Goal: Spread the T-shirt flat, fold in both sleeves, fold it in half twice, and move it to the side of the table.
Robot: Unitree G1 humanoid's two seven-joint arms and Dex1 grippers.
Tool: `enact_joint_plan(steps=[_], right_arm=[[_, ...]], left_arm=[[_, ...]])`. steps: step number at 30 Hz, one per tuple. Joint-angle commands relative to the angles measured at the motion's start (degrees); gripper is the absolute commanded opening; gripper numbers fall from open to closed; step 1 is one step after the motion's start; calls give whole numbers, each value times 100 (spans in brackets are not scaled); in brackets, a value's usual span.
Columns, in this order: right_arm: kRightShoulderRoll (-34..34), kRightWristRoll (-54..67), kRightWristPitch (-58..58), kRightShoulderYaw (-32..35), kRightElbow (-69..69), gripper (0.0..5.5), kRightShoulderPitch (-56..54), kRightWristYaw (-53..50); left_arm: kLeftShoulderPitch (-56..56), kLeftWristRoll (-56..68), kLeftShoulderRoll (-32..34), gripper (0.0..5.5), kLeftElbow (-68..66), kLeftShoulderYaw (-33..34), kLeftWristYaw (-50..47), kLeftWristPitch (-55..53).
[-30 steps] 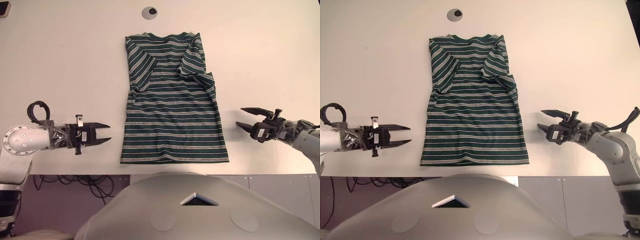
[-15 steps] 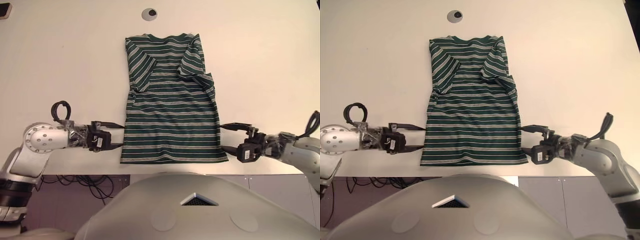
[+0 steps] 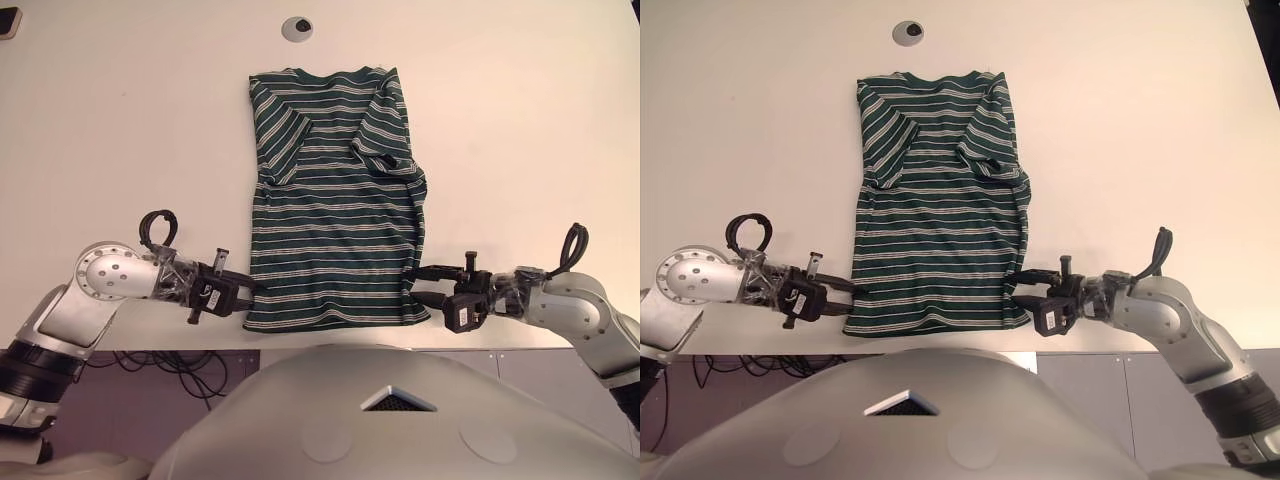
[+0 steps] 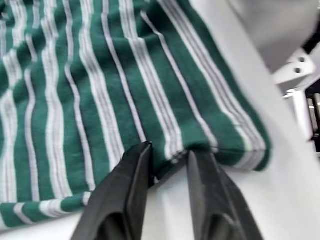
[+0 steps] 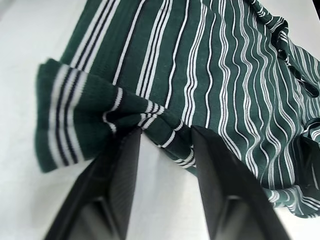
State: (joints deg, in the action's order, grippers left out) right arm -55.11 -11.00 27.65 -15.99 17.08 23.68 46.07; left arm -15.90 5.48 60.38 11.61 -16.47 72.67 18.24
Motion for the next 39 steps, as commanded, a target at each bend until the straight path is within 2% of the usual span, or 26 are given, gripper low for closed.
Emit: enact_joint_plan(steps=[1, 4, 6, 10, 12, 14, 17, 20, 24, 26, 32, 36, 39], right_arm=[[-379, -402, -477, -121, -177, 97, 300, 394], [-334, -412, -525, -308, -165, 47, 243, 493], [-301, -421, -563, -397, -191, 8, 220, 530], [-197, -228, -779, -503, -232, 3, 196, 571], [-227, 241, -1030, -440, -205, 3, 287, 639], [-283, 916, -1327, -267, -119, 3, 360, 733], [-307, 2474, -1925, 168, 303, 3, 432, 992], [-295, 3552, -2415, 612, 564, 3, 605, 1290], [-427, 4276, -2641, 1141, 814, 3, 1102, 1850], [-251, 4662, -2784, 1459, 978, 3, 1114, 1874], [232, 6536, -3626, 2243, 1496, 3, 455, 1644], [685, 6686, -4071, 2261, 1196, 3, -406, 977], [1145, 5949, -4262, 1813, 538, 3, -1362, 549]], left_arm=[[-219, -135, 208, 49, 58, -306, 357, -290], [-132, -175, 87, 8, 80, -521, 455, -308], [-39, -271, 25, 0, 31, -669, 500, -330], [93, -268, -103, 0, -172, -811, 488, -469], [67, 117, -84, 0, -150, -698, 534, -699], [-31, 661, 1, 0, -83, -484, 611, -923], [-397, 2028, 122, 0, 195, 169, 817, -1389], [-852, 2855, 88, 0, 408, 735, 952, -1623], [-1402, 3529, 7, 0, 710, 1422, 1191, -1712], [-1447, 3936, -107, 0, 844, 1744, 1257, -1857], [-506, 4633, -882, 0, 864, 2162, 358, -2582], [770, 4840, -1539, 0, 275, 2214, -865, -3352], [1792, 4325, -2072, 0, -532, 2042, -1812, -3661]])
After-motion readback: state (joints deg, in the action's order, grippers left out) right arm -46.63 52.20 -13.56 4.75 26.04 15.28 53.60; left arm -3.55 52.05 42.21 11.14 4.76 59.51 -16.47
